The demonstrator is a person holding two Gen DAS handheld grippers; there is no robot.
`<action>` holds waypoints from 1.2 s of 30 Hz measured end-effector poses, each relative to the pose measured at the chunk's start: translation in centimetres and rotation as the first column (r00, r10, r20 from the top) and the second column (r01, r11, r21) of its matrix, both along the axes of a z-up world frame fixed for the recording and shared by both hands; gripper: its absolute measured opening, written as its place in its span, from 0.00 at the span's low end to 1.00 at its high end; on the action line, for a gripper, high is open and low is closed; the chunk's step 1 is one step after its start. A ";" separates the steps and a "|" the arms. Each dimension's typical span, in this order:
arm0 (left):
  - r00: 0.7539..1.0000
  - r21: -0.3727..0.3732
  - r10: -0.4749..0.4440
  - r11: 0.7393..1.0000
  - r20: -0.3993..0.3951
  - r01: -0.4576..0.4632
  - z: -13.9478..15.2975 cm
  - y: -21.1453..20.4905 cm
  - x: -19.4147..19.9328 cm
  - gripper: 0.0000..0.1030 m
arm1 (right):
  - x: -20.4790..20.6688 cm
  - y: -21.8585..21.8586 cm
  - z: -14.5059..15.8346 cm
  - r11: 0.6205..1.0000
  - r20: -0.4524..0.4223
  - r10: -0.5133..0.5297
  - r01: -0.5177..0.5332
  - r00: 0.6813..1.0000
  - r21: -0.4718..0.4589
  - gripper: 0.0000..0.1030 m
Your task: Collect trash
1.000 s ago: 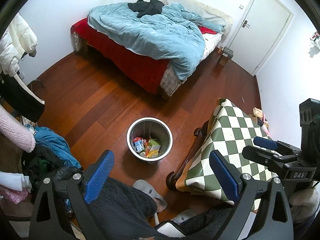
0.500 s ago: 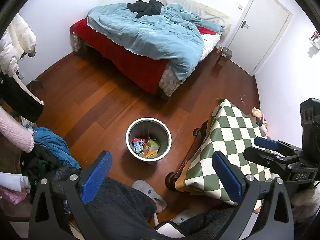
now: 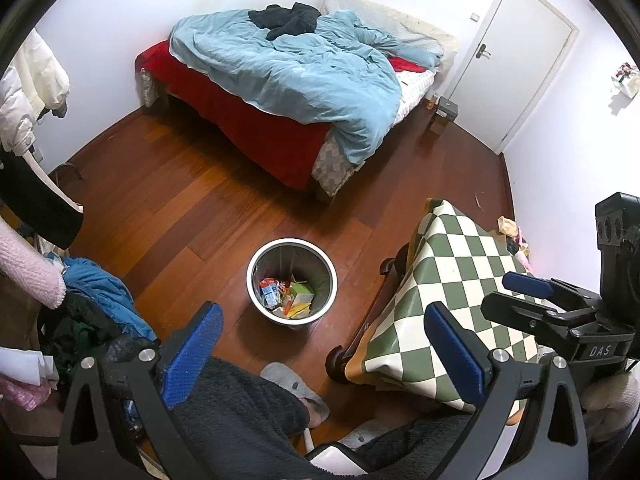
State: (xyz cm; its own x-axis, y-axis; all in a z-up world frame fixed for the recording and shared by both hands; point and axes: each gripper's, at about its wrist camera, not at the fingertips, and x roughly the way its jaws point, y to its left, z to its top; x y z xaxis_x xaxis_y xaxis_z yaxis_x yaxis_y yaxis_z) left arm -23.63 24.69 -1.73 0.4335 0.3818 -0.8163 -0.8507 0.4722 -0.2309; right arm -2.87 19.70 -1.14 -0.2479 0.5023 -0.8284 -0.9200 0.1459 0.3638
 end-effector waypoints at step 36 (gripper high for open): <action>0.999 0.021 -0.005 1.000 0.034 0.004 1.0 -0.6 -0.6 1.00 | -0.5 -0.5 0.6 1.000 0.005 0.015 -0.015 1.000 0.003 1.00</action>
